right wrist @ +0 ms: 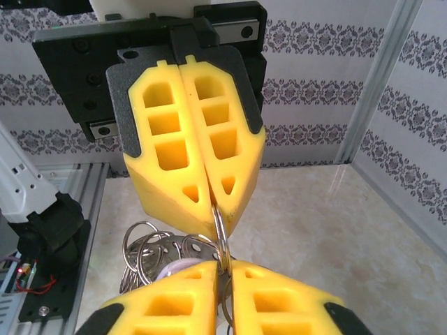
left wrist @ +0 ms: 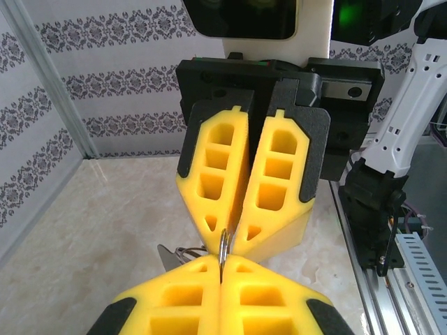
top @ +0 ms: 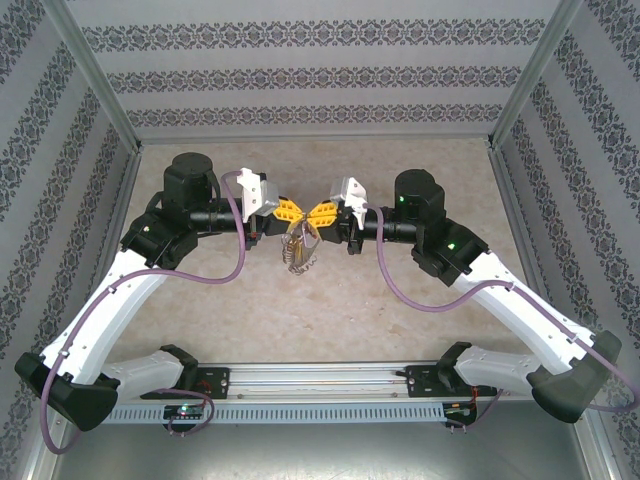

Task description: Put the keys on the keyring

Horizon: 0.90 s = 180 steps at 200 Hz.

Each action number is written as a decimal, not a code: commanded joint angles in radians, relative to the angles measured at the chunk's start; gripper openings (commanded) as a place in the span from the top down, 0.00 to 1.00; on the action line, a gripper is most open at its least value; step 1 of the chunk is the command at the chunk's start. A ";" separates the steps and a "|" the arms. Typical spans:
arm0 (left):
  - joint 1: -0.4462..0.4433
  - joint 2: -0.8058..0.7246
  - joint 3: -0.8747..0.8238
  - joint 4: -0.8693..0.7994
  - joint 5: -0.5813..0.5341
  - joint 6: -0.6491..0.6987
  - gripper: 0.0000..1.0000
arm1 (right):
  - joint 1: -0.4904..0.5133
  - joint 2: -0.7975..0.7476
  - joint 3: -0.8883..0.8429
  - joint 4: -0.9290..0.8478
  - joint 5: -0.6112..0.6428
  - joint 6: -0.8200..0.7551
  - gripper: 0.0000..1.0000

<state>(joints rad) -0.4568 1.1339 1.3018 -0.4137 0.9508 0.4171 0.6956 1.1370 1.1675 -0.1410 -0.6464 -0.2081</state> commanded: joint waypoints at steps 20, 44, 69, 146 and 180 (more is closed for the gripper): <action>0.004 -0.025 -0.012 0.081 0.049 -0.035 1.00 | -0.003 -0.003 0.026 0.042 -0.022 0.003 0.83; 0.003 -0.026 -0.016 0.092 0.055 -0.041 1.00 | -0.004 -0.003 0.027 0.038 -0.018 -0.003 1.00; 0.003 -0.026 -0.017 0.093 0.055 -0.043 1.00 | -0.005 -0.008 0.027 0.034 -0.025 -0.011 1.00; -0.006 -0.030 0.056 -0.142 -0.179 0.125 0.76 | -0.012 0.013 0.148 -0.224 0.074 -0.132 1.00; -0.032 -0.020 0.069 -0.149 -0.219 0.150 0.76 | -0.010 0.053 0.231 -0.361 0.090 -0.180 1.00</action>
<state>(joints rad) -0.4675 1.1263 1.3373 -0.5201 0.7795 0.5144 0.6952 1.1641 1.3201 -0.3893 -0.5831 -0.3237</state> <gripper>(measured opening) 0.241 0.040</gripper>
